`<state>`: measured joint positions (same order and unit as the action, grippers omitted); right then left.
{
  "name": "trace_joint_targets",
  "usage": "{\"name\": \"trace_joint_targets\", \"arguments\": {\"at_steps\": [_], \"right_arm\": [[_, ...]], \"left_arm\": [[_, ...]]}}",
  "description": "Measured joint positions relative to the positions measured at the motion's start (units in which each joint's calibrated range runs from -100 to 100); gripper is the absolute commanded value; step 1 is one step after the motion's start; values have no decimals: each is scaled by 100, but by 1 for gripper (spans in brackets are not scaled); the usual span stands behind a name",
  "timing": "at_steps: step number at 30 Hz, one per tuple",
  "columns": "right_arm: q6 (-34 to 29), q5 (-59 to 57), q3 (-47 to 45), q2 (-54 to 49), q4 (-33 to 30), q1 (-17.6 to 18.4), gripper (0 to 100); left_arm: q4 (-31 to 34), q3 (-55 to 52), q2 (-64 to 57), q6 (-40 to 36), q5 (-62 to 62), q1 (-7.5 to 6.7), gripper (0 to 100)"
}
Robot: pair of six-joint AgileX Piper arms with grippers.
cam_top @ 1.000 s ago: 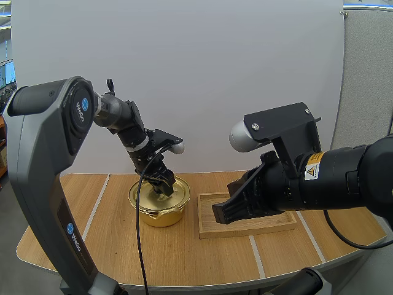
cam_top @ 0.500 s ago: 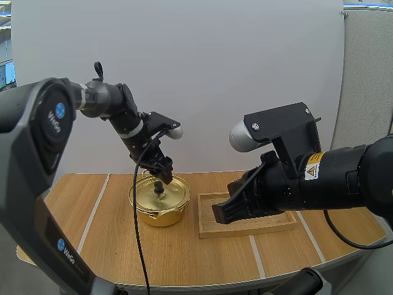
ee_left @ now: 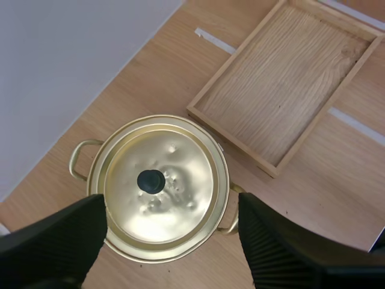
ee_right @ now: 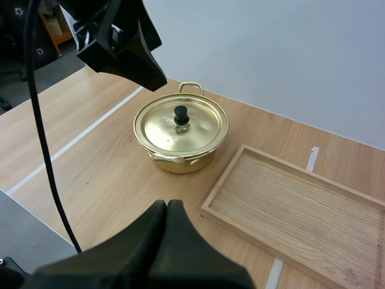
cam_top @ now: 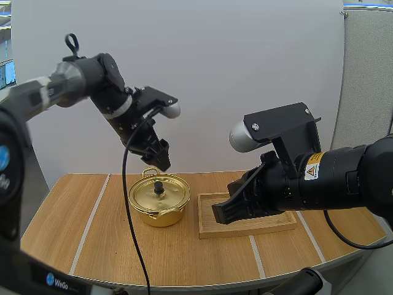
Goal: Open the pot, put the grape inside, and close it
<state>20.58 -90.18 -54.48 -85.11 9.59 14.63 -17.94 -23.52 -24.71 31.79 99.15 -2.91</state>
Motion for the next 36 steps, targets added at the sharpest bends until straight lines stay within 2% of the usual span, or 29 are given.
{"name": "trace_joint_targets", "arguments": {"at_steps": [10, 17, 19, 21, 22, 23, 36], "right_arm": [[0, 0, 0, 0, 0, 0, 0], [0, 0, 0, 0, 0, 0, 0], [0, 0, 0, 0, 0, 0, 0], [0, 0, 0, 0, 0, 0, 0], [0, 0, 0, 0, 0, 0, 0], [0, 0, 0, 0, 0, 0, 0], [0, 0, 0, 0, 0, 0, 0]], "left_arm": [[11, -2, -1172, -281, 50, 0, 100], [22, -2, -1486, -366, 65, 0, 18], [22, -2, -1536, -379, 65, 0, 0], [22, -2, -1691, -447, 65, 0, 0], [22, -2, -2337, -637, 65, 0, 0], [22, -2, -2487, -661, 65, 0, 0], [22, -2, -3780, -1358, 82, 0, 0]]}}
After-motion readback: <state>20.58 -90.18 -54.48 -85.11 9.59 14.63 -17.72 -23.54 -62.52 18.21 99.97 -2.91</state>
